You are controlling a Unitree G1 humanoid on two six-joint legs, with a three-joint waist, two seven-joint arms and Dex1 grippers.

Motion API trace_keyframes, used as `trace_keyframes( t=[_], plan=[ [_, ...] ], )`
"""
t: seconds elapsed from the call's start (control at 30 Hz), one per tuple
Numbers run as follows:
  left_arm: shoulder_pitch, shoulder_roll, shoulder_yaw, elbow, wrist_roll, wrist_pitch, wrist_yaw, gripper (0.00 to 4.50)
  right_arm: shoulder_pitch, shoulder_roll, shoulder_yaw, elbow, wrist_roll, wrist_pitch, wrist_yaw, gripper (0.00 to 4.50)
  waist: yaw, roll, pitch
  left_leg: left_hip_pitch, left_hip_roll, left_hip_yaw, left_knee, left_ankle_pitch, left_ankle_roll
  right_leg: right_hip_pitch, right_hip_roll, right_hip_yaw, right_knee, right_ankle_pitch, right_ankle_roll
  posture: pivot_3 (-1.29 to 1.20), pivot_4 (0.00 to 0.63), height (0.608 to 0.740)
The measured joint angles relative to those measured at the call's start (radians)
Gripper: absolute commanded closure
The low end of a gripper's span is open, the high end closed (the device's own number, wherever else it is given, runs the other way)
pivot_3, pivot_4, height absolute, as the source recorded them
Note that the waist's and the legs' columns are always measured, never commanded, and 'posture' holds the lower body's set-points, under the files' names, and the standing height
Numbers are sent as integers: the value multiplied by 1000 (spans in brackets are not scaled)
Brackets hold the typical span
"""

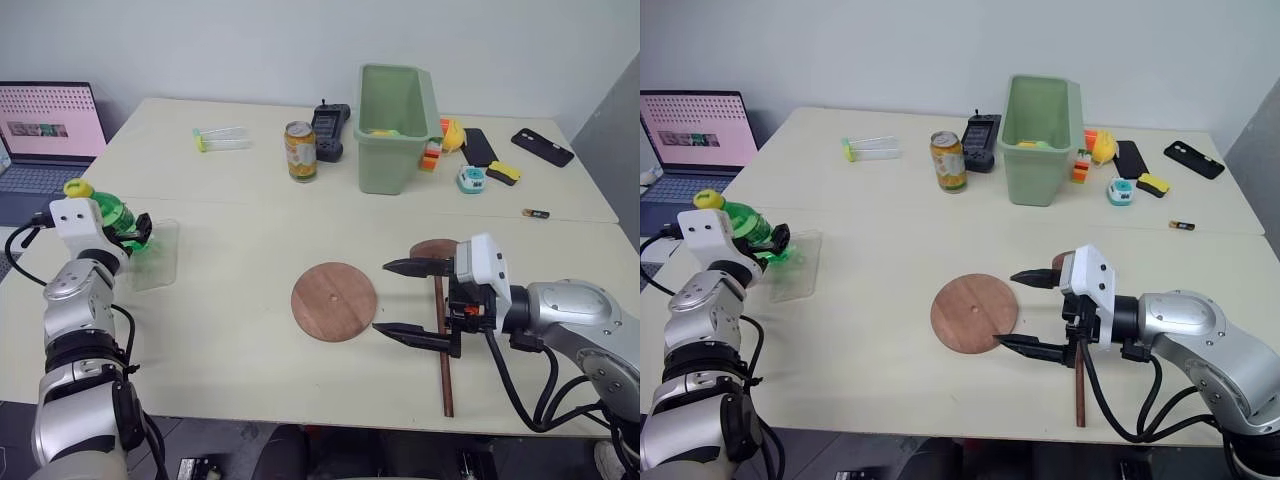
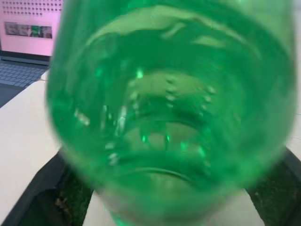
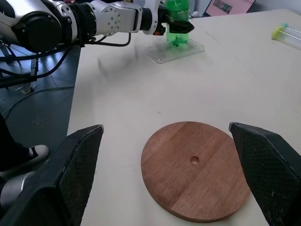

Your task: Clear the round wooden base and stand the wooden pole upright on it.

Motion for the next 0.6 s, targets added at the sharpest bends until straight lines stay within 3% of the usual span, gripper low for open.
trace_keyframes(
  t=[0.6],
  plan=[
    [46,0,0,-80,-13,0,-28,10,7,-13,-1,-1,-1,0,8,0,-9,0,0,0,1,0,0,0,0,0,0,1,0,0,0,0,150,740]
  ],
)
